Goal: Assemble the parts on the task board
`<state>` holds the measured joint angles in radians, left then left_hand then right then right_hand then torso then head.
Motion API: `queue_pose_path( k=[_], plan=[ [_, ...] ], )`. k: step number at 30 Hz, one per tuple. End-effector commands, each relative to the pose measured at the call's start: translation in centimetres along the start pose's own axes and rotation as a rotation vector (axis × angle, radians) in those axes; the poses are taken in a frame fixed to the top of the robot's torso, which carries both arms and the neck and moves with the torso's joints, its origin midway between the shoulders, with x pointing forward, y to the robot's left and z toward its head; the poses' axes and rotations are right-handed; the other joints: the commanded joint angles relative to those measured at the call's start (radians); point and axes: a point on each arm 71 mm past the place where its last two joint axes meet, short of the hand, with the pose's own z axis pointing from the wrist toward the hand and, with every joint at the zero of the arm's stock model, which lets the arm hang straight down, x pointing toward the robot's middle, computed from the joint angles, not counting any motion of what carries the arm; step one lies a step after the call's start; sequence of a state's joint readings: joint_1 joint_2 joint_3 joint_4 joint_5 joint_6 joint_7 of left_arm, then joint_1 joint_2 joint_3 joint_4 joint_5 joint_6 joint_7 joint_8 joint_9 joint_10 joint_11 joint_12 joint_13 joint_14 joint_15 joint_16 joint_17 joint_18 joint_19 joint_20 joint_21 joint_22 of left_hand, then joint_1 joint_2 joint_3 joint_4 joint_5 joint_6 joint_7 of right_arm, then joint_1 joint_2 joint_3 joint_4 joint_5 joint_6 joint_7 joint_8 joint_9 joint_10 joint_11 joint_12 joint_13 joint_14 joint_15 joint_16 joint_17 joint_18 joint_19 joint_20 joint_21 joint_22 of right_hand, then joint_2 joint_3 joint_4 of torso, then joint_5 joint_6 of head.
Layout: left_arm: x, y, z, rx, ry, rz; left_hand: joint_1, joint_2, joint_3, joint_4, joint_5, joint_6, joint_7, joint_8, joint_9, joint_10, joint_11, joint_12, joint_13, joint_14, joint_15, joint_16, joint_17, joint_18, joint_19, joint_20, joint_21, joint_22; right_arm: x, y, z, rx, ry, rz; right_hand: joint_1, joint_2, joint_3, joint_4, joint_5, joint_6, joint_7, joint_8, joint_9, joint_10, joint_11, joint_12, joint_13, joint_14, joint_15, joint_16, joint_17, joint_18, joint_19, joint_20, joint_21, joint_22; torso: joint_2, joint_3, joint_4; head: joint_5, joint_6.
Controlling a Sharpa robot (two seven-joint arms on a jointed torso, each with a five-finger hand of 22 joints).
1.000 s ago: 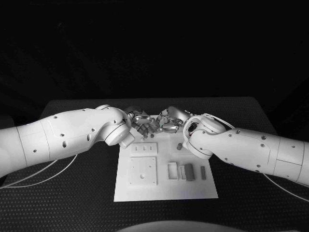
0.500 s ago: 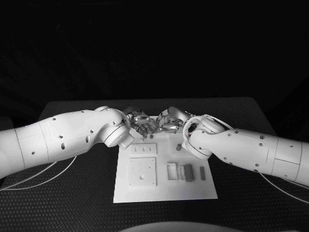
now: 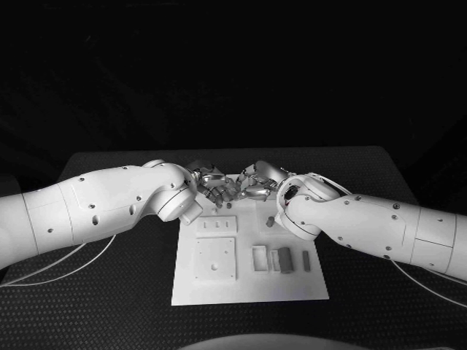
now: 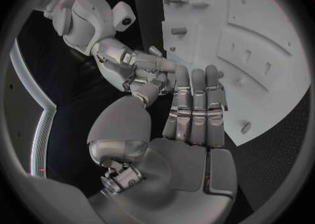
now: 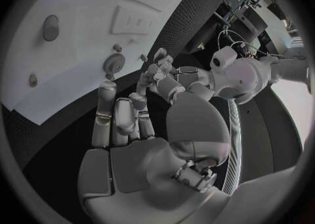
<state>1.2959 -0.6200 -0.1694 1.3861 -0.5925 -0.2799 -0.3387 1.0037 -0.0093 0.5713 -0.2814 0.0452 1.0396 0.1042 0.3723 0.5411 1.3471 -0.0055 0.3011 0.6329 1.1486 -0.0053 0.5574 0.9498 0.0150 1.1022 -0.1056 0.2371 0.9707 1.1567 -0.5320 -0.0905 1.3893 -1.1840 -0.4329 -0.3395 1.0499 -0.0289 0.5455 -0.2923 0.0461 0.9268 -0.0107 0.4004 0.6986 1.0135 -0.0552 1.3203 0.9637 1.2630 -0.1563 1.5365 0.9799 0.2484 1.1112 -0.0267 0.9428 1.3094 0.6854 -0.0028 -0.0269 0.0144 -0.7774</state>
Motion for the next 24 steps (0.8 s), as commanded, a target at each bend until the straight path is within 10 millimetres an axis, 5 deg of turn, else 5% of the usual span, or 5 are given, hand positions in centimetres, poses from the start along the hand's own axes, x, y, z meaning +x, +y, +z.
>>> queue_pose_path(
  k=[1,3,9,14,24],
  plan=[
    [0.0,-0.4,-0.1,0.027,0.005,0.004,0.008,0.003,-0.003,-0.003,0.003,0.036,-0.026,0.006,0.004,0.002,-0.006,0.005,0.002,0.001,-0.007,0.005,0.0,0.003,-0.007,-0.002,-0.002,0.002,-0.3,-0.8,0.1,0.026,-0.021,0.008,-0.012,-0.005,0.006,0.0,0.005,0.164,0.062,-0.006,0.006,0.002,0.0,-0.008,0.001,-0.025,0.001,-0.005,-0.035,0.013,-0.001,-0.003,-0.001,0.013,0.0,-0.0004,0.0003,0.0,0.001],
    [-0.1,-0.3,-0.1,0.026,0.003,0.006,0.009,0.004,-0.002,-0.003,0.003,0.036,-0.026,0.006,0.005,0.003,-0.007,0.005,0.002,0.001,-0.007,0.006,0.0,0.003,-0.007,-0.003,-0.002,0.003,-0.3,-0.9,0.1,0.015,-0.015,0.025,-0.039,-0.033,-0.003,0.002,0.004,0.12,0.077,-0.035,-0.002,-0.027,0.014,-0.036,-0.009,-0.078,0.01,-0.023,-0.105,0.013,-0.018,0.004,-0.012,0.012,0.0,0.0002,-0.0009,0.003,0.002],
    [-0.3,-0.1,-0.1,0.021,-0.001,0.007,0.012,0.007,-0.002,-0.004,0.003,0.039,-0.027,0.007,0.006,0.006,-0.008,0.007,0.003,0.003,-0.008,0.008,0.001,0.003,-0.007,-0.004,-0.001,0.006,-0.5,-1.0,0.2,-0.034,-0.008,0.039,-0.083,-0.124,-0.012,0.009,0.004,-0.054,0.154,-0.146,-0.043,-0.129,0.087,-0.111,-0.043,-0.176,0.081,-0.077,-0.125,0.001,-0.112,0.043,-0.065,0.006,0.0,-0.0001,-0.001,0.002,0.001],
    [-0.4,0.1,-0.1,0.013,0.012,0.012,0.013,0.009,-0.003,-0.004,0.003,0.041,-0.028,0.008,0.007,0.008,-0.009,0.008,0.004,0.005,-0.009,0.01,0.001,0.002,-0.007,-0.004,0.0,0.009,-0.8,-1.4,0.2,-0.059,-0.013,0.033,-0.078,-0.153,-0.015,0.008,0.004,-0.142,0.194,-0.2,-0.07,-0.196,0.128,-0.145,-0.063,-0.251,0.121,-0.105,-0.135,-0.01,-0.181,0.069,-0.097,0.007,0.0,0.0003,-0.0002,0.002,0.001],
    [-1.1,0.8,0.0,-0.012,0.023,0.02,0.012,0.009,-0.005,-0.004,0.003,0.042,-0.029,0.009,0.009,0.01,-0.01,0.01,0.005,0.006,-0.009,0.012,0.002,0.001,-0.01,-0.004,0.0,0.011,-2.1,-3.2,-0.2,-0.077,-0.045,0.049,-0.069,-0.167,-0.015,0.012,0.004,-0.156,0.207,-0.207,-0.08,-0.229,0.141,-0.14,-0.076,-0.296,0.136,-0.112,-0.146,-0.012,-0.222,0.09,-0.112,0.012,0.0,0.0009,-0.0001,0.007,0.0]
  ],
)
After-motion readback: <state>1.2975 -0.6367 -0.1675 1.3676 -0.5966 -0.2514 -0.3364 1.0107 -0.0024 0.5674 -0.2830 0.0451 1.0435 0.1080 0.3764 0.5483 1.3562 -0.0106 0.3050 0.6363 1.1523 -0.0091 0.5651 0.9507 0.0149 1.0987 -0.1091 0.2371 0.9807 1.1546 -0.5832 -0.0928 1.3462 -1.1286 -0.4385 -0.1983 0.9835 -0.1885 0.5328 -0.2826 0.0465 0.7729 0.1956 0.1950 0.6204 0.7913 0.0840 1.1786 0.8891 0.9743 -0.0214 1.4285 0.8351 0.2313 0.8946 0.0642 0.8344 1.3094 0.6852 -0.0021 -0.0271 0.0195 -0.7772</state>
